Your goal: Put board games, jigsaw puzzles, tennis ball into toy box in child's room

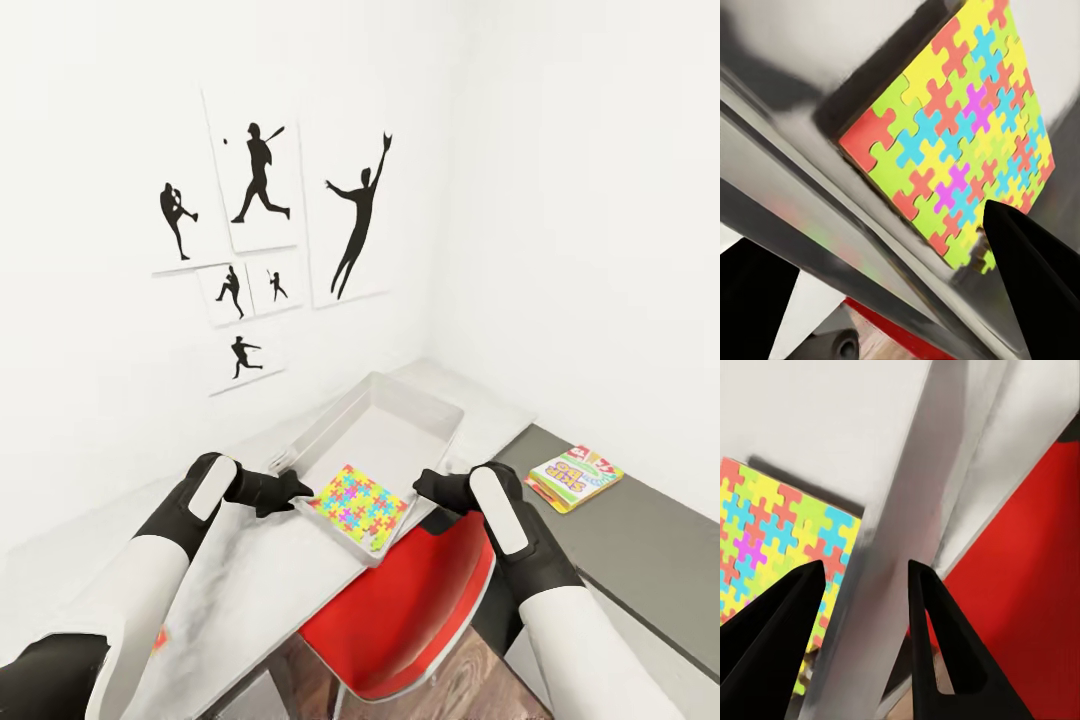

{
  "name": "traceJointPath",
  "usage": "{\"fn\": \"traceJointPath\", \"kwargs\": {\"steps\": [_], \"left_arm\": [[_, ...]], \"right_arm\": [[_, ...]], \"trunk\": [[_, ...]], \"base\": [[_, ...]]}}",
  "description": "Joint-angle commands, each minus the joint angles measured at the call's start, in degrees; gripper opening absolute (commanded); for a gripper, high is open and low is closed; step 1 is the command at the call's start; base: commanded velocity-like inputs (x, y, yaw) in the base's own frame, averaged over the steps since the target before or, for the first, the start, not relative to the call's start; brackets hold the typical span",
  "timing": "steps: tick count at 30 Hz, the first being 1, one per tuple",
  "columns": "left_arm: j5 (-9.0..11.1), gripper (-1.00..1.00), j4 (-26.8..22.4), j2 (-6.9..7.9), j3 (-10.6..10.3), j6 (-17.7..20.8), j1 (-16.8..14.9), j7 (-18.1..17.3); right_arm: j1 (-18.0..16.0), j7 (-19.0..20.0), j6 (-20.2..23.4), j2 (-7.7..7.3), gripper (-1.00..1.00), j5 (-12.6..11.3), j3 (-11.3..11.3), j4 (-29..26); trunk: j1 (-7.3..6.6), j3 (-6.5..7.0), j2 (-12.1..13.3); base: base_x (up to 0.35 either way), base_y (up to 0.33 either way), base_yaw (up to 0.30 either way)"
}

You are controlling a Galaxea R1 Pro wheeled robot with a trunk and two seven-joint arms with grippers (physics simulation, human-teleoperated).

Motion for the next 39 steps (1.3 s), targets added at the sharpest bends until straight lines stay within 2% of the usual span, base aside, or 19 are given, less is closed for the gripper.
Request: {"fn": "traceJointPath", "kwargs": {"steps": [1, 11, 39], "left_arm": [[1.2, -1.00, -0.9, 0.02, -1.3, -0.7, -0.1, 0.0], [1.1, -1.00, -0.9, -0.02, -1.3, -0.7, -0.1, 0.0], [1.1, -1.00, -0.9, -0.02, -1.3, -0.7, -0.1, 0.0]], "right_arm": [[0.0, -0.5, 0.4, 0.03, -1.00, -1.7, -0.1, 0.0], [0.0, -0.5, 0.4, 0.14, -1.00, -1.7, -0.1, 0.0], [0.0, -0.5, 0.4, -0.04, -1.00, -1.6, -0.1, 1.6]], "trunk": [[0.02, -0.15, -0.1], [0.02, -0.17, -0.1], [0.02, -0.66, -0.1]], "base": [[-0.101, 0.255, -0.027], [-0.007, 0.093, -0.005], [0.001, 0.019, 0.000]]}}
